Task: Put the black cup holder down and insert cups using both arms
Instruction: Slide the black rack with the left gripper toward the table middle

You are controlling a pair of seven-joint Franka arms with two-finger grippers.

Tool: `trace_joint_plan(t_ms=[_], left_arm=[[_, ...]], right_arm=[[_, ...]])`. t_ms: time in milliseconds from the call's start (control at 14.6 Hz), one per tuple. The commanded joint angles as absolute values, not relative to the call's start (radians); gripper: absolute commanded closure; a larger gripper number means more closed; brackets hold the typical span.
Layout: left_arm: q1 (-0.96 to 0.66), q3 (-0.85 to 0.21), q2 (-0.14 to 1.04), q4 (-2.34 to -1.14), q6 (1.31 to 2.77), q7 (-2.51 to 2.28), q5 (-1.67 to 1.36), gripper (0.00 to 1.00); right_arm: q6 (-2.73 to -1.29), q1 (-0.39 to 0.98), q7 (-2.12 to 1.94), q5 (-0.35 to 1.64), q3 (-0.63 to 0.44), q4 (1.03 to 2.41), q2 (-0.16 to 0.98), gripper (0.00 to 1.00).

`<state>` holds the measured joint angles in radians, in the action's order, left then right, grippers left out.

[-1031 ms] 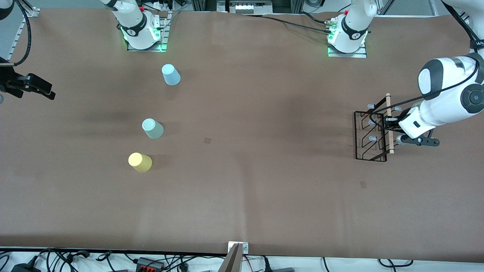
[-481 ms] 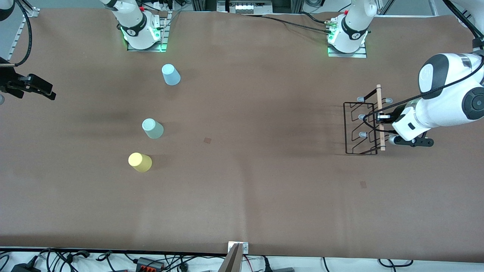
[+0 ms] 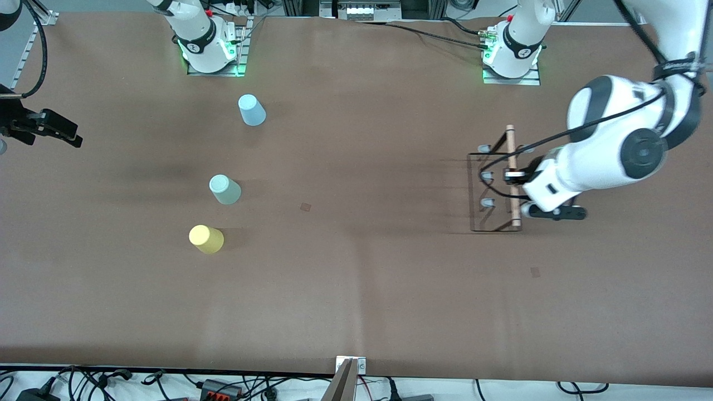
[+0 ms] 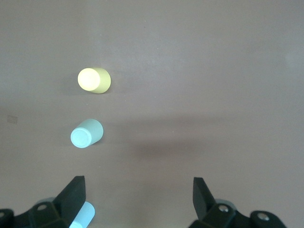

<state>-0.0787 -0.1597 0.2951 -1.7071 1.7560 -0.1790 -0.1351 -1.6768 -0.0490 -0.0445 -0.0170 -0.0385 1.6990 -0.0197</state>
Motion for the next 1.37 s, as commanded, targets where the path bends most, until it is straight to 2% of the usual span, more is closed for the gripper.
trace_joint_plan(t_ms=[0, 481, 824, 1305], left_arm=[[-0.135, -0.158, 0.336, -1.637, 1.723, -0.247, -0.156, 1.0], [-0.233, -0.158, 0.38, -1.586, 1.732, -0.365, -0.205, 1.0], [-0.284, -0.158, 0.471, -1.499, 1.738, -0.409, -0.236, 1.0], [-0.354, -0.16, 0.514, -1.479, 1.862, -0.436, -0.265, 1.0]], right_arm=[[-1.672, -0.055, -0.055, -0.017, -0.035, 1.69, -0.018, 0.0], [-1.671, -0.061, -0.052, -0.017, -0.037, 1.69, -0.012, 0.0], [-1.671, -0.075, -0.051, -0.014, -0.038, 1.69, -0.006, 0.0], [-1.675, -0.083, -0.051, -0.014, -0.038, 1.69, -0.003, 0.0]])
